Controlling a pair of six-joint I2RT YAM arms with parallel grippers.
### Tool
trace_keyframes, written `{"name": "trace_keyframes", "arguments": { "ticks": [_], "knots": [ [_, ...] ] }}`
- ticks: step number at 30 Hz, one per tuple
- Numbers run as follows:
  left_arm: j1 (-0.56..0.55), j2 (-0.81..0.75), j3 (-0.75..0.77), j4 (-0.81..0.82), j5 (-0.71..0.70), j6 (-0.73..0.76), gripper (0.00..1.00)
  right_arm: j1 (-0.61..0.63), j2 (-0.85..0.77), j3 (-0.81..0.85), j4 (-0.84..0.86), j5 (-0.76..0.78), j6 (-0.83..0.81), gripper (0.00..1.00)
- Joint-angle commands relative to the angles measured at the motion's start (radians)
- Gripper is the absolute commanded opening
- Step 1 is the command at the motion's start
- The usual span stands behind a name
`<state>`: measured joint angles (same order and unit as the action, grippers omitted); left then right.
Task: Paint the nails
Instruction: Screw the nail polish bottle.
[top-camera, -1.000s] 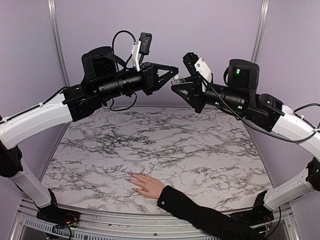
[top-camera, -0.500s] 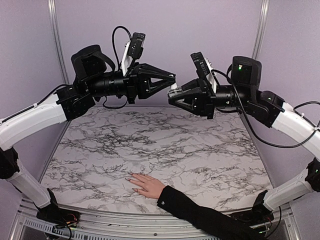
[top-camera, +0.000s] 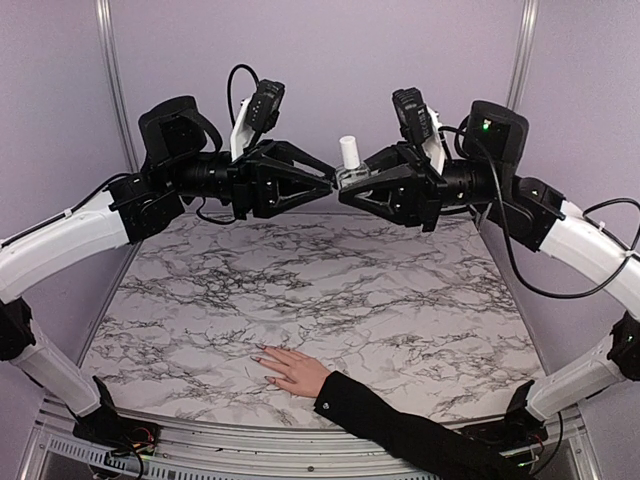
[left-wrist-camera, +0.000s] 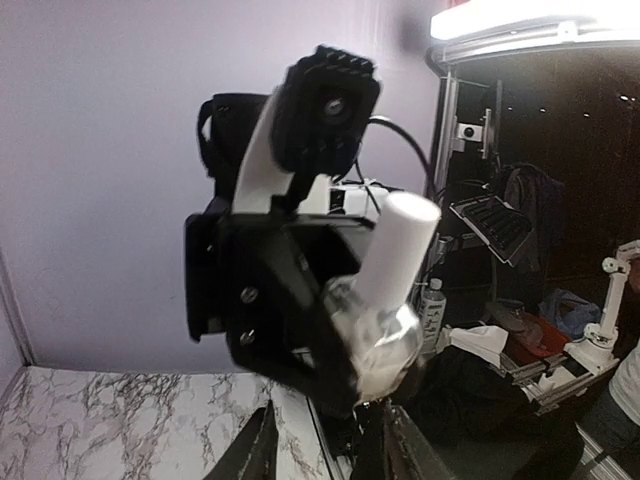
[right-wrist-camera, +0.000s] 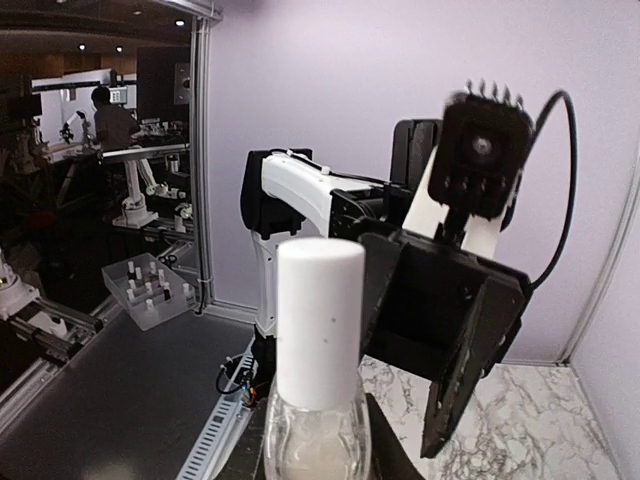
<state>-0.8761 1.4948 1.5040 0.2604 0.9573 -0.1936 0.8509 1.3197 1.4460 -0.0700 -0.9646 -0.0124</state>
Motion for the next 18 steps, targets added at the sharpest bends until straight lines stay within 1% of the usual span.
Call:
{"name": "trace_keyframes", "arguments": {
  "ticks": [1, 2, 3, 6, 9, 11, 14, 18],
  "knots": [
    [0.029, -0.069, -0.051, -0.032, -0.145, -0.029, 0.4, 0.003, -0.051, 0.064, -0.053, 0.138, -0.156, 0.0],
    [0.028, -0.083, -0.062, -0.019, -0.197, -0.033, 0.41, 0.005, -0.05, 0.065, -0.085, 0.175, -0.18, 0.0],
    [0.028, -0.097, -0.074, -0.008, -0.241, -0.034, 0.44, 0.009, -0.046, 0.066, -0.11, 0.246, -0.197, 0.0],
    [0.025, -0.128, -0.092, 0.005, -0.404, -0.046, 0.47, 0.019, -0.041, 0.074, -0.153, 0.508, -0.215, 0.0],
    [-0.006, -0.141, -0.096, 0.027, -0.55, -0.057, 0.51, 0.041, -0.046, 0.057, -0.147, 0.76, -0.248, 0.0],
    [-0.037, -0.132, -0.081, 0.028, -0.64, -0.05, 0.53, 0.057, -0.047, 0.04, -0.132, 0.893, -0.266, 0.0],
    [-0.066, -0.103, -0.048, 0.029, -0.748, -0.056, 0.55, 0.082, -0.037, 0.027, -0.12, 1.059, -0.29, 0.0],
    [-0.081, -0.042, 0.01, 0.028, -0.85, -0.092, 0.55, 0.11, -0.009, 0.036, -0.139, 1.157, -0.306, 0.0]
  ]
}}
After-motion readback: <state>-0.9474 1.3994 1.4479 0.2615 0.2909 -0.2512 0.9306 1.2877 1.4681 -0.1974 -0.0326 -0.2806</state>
